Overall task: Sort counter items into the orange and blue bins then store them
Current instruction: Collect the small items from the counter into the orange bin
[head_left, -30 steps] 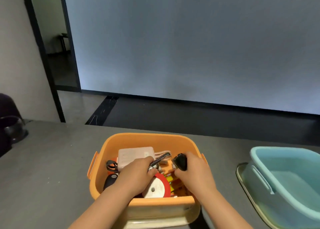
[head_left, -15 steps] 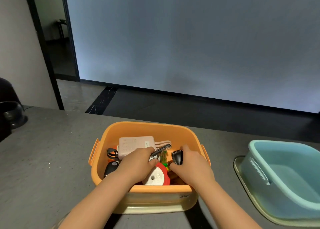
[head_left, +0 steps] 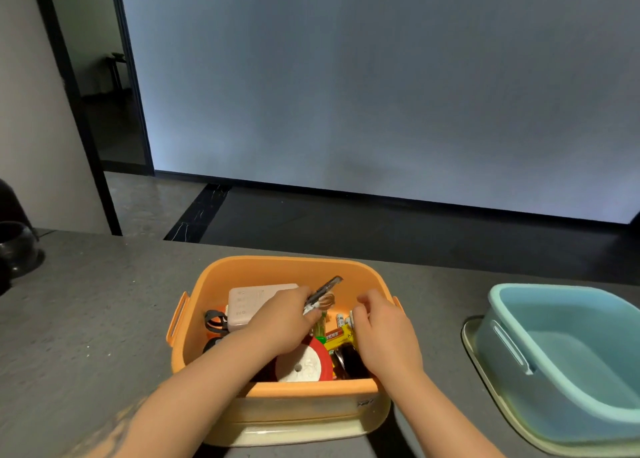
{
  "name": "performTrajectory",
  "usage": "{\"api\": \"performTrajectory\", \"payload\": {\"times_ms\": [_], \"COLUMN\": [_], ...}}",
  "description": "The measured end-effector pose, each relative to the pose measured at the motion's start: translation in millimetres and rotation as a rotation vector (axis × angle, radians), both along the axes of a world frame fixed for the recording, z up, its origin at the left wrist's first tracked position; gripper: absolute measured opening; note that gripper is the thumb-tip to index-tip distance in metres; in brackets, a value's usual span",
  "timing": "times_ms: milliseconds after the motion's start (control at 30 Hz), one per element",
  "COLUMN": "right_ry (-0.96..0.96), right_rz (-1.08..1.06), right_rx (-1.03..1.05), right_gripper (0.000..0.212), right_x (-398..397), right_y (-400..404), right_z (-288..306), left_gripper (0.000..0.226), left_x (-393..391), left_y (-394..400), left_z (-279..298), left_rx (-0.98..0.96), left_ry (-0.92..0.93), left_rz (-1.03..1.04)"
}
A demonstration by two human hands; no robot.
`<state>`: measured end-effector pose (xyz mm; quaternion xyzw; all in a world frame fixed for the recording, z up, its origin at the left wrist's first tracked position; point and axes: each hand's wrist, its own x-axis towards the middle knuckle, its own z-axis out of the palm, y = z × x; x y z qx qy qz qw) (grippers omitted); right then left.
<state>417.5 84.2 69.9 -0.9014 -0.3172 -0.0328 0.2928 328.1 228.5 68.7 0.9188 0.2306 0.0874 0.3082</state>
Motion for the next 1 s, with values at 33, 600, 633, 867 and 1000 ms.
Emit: {"api": "performTrajectory", "payload": {"times_ms": [33,600,633,867,1000], "right_ry": [-0.004,-0.042,-0.045,-0.139,0.045], "right_rz": [0.007,0.031,0.032,0.291,0.370], "right_rx": [-0.007,0.035,0.070,0.025,0.059], "right_gripper": [0.029,0.022,0.022,0.028,0.053], "right_x": [-0.6,-2.0,-4.2,-59.0,-89.3], "right_y": [-0.4,-2.5,-4.2,-73.4,-118.8], "right_z": [-0.6,0.8,2.7,-20.7,-25.8], "left_gripper": [0.019,0.018,0.020,0.028,0.059], "left_x": [6.5,-5.0,-10.5,-102.8,-138.9], "left_y": [-2.1,-8.3,-12.6,-91.9,-116.8], "left_z": [0.3,2.9,9.1,-5.7,-15.8], "left_rx": [-0.035,-0.139,-0.089,0.185,0.232], "left_ry": [-0.018,-0.310,-0.362,-0.250,-0.106], "left_rz": [0.016,0.206,0.238,0.237,0.137]}}
